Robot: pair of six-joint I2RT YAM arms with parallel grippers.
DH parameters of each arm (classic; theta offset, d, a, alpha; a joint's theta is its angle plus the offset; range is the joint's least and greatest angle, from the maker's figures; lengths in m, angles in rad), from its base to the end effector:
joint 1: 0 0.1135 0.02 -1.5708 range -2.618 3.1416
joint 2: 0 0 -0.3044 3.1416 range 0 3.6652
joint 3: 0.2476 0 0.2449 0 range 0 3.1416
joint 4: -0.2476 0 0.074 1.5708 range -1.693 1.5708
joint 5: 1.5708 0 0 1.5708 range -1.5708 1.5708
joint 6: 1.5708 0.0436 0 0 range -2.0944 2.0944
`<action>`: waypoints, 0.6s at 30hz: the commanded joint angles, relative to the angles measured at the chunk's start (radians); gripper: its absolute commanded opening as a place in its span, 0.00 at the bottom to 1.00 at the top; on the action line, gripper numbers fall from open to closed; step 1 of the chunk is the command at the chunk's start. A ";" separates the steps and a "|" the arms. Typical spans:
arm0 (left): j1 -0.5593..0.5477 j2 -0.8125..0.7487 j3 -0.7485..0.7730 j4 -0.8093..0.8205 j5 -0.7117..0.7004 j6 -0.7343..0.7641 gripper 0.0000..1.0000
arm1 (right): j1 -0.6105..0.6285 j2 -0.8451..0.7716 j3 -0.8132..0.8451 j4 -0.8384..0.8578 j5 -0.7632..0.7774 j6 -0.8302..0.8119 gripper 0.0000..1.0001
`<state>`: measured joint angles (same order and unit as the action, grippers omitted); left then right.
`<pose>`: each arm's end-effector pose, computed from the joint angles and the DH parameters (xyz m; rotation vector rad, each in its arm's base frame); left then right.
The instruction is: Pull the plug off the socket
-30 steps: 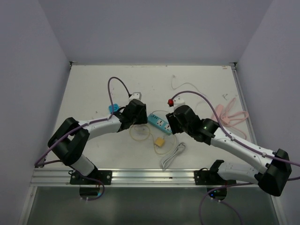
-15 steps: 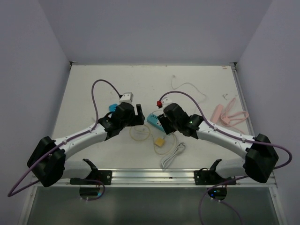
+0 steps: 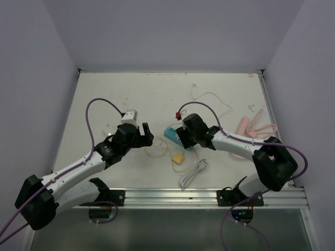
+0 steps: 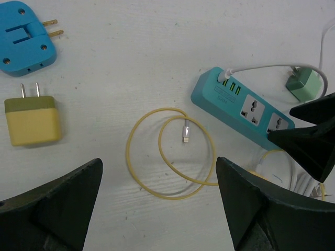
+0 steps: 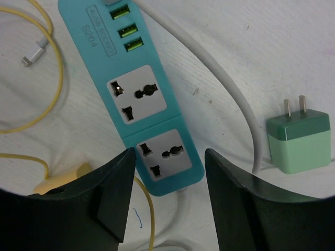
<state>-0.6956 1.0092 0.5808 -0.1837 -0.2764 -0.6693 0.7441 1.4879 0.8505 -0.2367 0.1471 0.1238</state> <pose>0.1563 -0.1150 0.2605 -0.1296 2.1931 -0.4818 0.2225 0.1961 0.2340 -0.6832 2.3458 0.2096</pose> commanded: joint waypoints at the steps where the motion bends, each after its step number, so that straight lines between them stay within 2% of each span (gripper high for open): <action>1: 0.007 -0.030 -0.024 -0.008 -0.020 0.022 0.93 | -0.015 0.031 -0.031 0.089 -0.047 0.019 0.59; 11: 0.007 -0.023 -0.030 0.024 0.011 0.024 0.93 | -0.031 0.091 -0.074 0.112 -0.041 0.053 0.59; 18: 0.007 -0.018 -0.019 0.015 0.017 0.019 0.93 | -0.031 0.045 -0.105 0.105 -0.095 0.065 0.65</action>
<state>-0.6949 0.9928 0.5575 -0.1890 -0.2642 -0.6670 0.7109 1.5322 0.7948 -0.0761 0.0853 0.1795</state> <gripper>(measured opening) 0.929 0.640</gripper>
